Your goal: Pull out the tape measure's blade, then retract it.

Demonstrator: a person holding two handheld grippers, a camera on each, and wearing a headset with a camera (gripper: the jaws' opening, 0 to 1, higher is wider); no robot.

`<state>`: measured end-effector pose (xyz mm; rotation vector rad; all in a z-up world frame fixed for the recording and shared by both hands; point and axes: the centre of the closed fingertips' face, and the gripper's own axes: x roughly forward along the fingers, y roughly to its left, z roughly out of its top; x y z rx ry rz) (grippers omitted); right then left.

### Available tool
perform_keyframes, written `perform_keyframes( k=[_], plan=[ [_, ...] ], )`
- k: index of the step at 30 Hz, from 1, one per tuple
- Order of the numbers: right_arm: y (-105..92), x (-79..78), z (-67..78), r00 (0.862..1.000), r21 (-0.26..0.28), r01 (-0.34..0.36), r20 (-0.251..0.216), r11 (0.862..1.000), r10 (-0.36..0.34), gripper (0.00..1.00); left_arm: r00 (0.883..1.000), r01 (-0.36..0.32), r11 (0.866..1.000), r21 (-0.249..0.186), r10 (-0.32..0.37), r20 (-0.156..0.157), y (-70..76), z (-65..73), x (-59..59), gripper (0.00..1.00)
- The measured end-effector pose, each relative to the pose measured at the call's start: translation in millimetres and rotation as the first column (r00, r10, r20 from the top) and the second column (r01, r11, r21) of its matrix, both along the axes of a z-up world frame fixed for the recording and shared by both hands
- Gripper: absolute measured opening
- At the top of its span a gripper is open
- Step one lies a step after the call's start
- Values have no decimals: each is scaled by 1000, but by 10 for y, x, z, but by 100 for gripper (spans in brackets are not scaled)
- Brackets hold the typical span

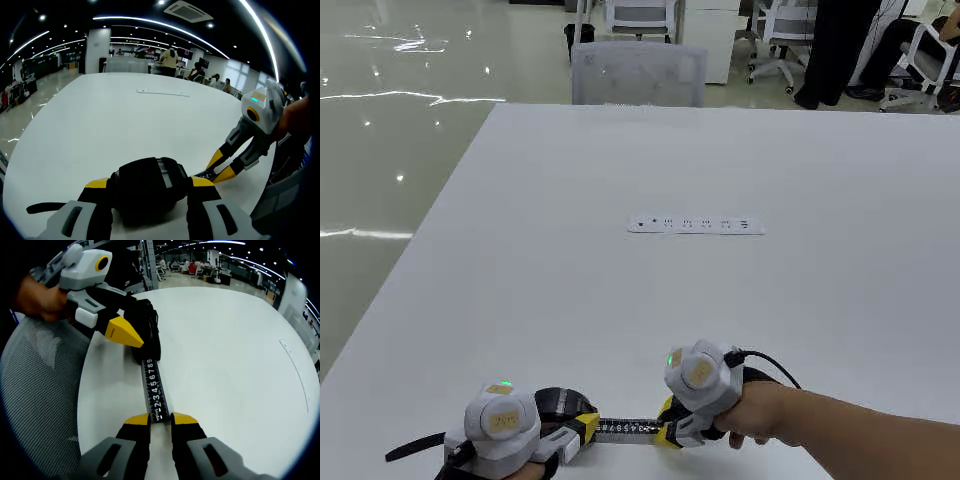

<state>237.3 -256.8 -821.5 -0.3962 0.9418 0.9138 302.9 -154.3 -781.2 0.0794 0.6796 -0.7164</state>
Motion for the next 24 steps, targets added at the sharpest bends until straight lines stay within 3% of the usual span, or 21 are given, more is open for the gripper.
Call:
perform_keyframes(
  k=[24],
  plan=[
    [121, 71, 5, 1000, 3, -30, -1, 1000, 30, 14, 1000, -3, 1000, 2, 3, -5, -7, 8, -1, 56]
  ],
)
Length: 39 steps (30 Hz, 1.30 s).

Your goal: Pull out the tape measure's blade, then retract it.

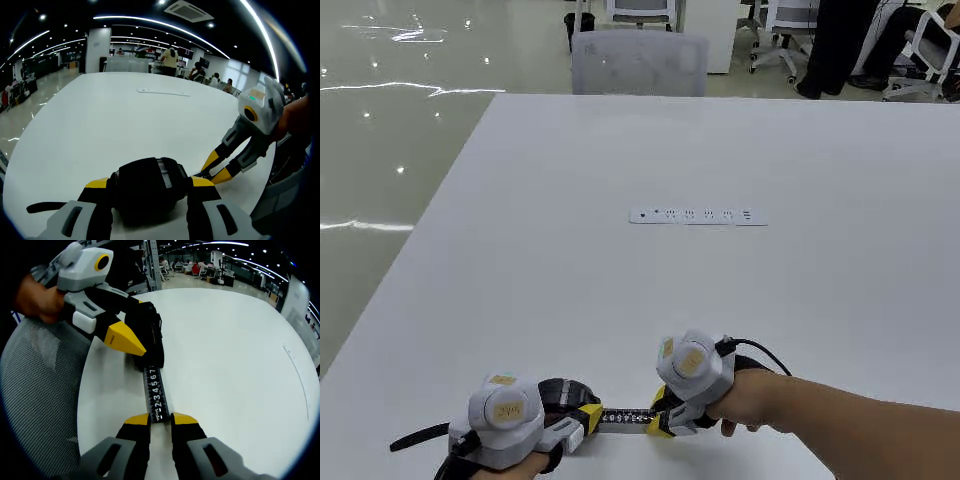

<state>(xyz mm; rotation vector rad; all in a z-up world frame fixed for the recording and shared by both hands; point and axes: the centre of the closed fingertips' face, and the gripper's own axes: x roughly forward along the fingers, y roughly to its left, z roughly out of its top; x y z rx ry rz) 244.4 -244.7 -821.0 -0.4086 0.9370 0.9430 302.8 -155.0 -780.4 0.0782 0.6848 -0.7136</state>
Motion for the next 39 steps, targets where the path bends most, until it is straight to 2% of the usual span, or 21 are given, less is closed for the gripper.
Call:
perform_keyframes(
  k=[39],
  plan=[
    [240, 118, -16, 1000, 20, -8, 0, 1000, 8, 14, 1000, -5, 1000, -5, 5, -2, -4, -13, 4, 56]
  ],
)
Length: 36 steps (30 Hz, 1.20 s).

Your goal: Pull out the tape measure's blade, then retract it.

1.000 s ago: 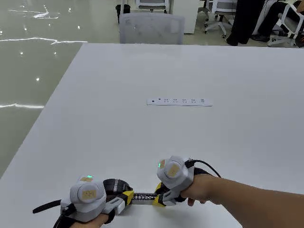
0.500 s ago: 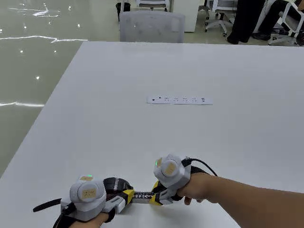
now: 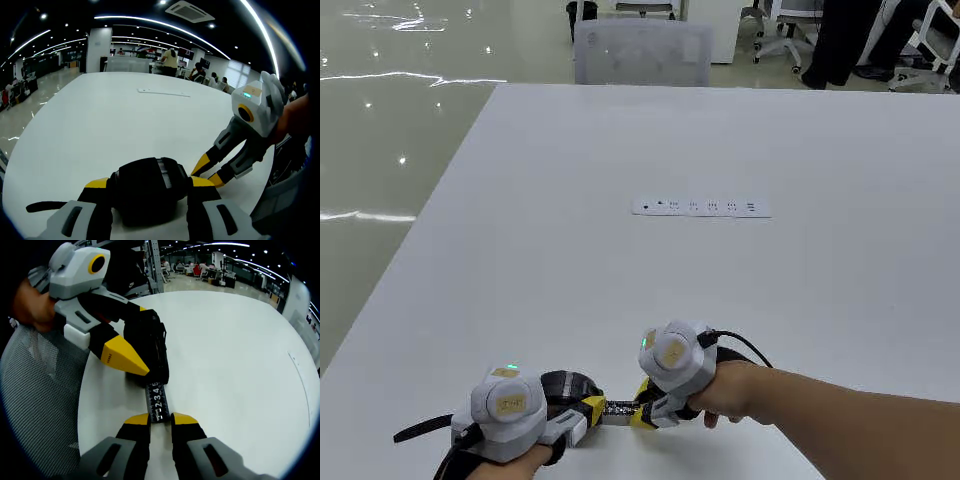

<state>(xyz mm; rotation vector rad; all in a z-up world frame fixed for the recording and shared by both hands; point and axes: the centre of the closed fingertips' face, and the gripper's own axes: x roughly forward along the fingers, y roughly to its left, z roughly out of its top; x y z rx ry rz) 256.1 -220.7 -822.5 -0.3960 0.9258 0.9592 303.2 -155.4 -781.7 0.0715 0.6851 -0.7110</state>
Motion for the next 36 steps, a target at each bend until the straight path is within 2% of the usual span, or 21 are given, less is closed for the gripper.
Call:
perform_keyframes(
  k=[12, 29, 36],
  plan=[
    [77, 42, -3, 1000, 12, 8, 0, 1000, -8, 14, 1000, -2, 1000, 0, 2, 0, 7, -3, 2, 56],
    [154, 66, 0, 1000, -6, -24, 7, 1000, 24, 14, 1000, -3, 1000, -1, 3, 0, 12, -6, -6, 56],
    [198, 91, 1, 1000, 9, -23, 7, 1000, 23, 14, 1000, -4, 1000, -2, 4, -1, 10, -4, -10, 56]
  ],
)
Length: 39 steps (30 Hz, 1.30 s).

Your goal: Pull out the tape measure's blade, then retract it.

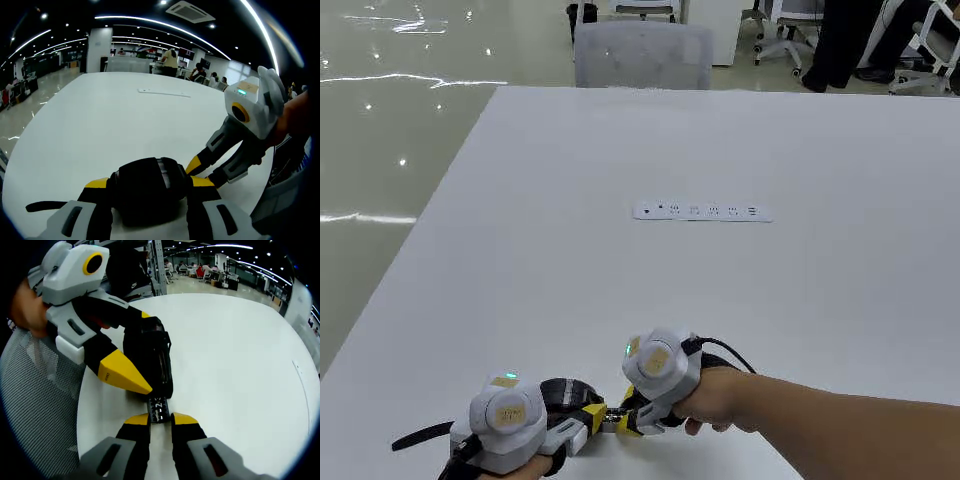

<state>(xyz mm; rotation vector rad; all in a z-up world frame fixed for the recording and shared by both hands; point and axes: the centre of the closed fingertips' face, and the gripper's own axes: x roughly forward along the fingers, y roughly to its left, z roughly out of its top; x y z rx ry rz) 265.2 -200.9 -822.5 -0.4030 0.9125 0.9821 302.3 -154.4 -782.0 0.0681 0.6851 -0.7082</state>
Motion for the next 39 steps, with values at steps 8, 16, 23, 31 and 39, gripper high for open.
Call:
perform_keyframes(
  k=[8, 16, 23, 31, 39],
  plan=[
    [56, 22, 5, 1000, 1, -11, 2, 1000, 11, 14, 1000, 0, 1000, -1, 0, -2, -3, 1, 0, 56],
    [103, 30, 9, 1000, -2, -25, 4, 1000, 25, 14, 1000, -1, 1000, -2, 1, -2, -5, 8, -5, 56],
    [121, 38, 9, 1000, -2, -30, 3, 1000, 30, 14, 1000, 1, 1000, -2, -1, -3, -12, 7, -5, 56],
    [108, 34, 17, 999, 0, -36, 8, 999, 36, 15, 1000, 1, 1000, -2, -1, -1, -20, 6, 1, 56],
    [126, 42, 7, 998, -15, -57, 6, 998, 57, 14, 1000, 2, 1000, -2, -2, -2, -18, 11, 5, 56]
  ],
)
